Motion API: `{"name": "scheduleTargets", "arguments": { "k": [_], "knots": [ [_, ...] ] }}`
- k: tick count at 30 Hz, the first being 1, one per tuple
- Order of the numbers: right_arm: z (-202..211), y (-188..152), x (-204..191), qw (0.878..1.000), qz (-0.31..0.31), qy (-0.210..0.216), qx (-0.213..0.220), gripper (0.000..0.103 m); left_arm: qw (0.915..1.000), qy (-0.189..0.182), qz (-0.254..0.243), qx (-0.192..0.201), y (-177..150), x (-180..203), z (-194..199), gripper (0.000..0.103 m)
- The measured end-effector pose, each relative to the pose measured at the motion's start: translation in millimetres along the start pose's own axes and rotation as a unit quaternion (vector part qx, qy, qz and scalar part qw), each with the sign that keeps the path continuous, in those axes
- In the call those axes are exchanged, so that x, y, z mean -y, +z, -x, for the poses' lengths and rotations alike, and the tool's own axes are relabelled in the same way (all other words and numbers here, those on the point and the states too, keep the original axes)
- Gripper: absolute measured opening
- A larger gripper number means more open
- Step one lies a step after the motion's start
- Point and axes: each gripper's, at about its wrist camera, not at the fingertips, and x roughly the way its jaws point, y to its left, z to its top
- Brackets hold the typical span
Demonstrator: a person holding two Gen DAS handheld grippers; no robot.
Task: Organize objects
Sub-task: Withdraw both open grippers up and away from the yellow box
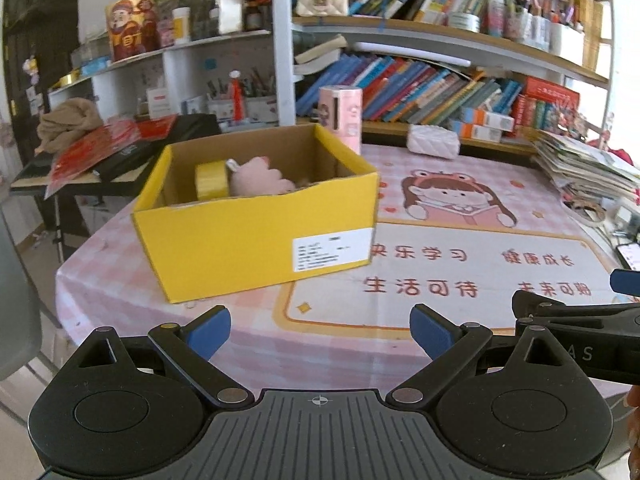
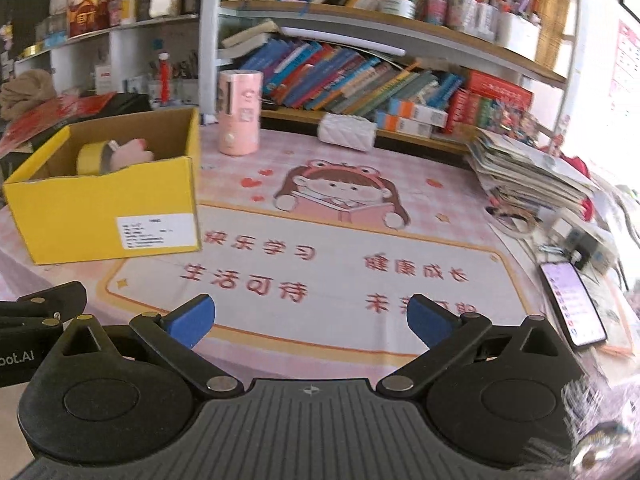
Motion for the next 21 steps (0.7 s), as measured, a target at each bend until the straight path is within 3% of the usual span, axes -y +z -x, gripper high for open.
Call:
{"name": "scheduleTargets", "arguments": {
  "k": [9,21],
  "knots": [
    [-0.5,-3.5,24.9,0.999,-0.027,-0.036,-0.013,0.103,0.9995,-0.017,-0.028,0.001,6.1,22.2,-5.5,0.101],
    [-6.6,-0.4,38.3,0.998,-0.036,-0.044,-0.02,0.103,0.9988,-0.017,-0.042,-0.02,11.8,38.0,-21.0,0.101]
  ]
}}
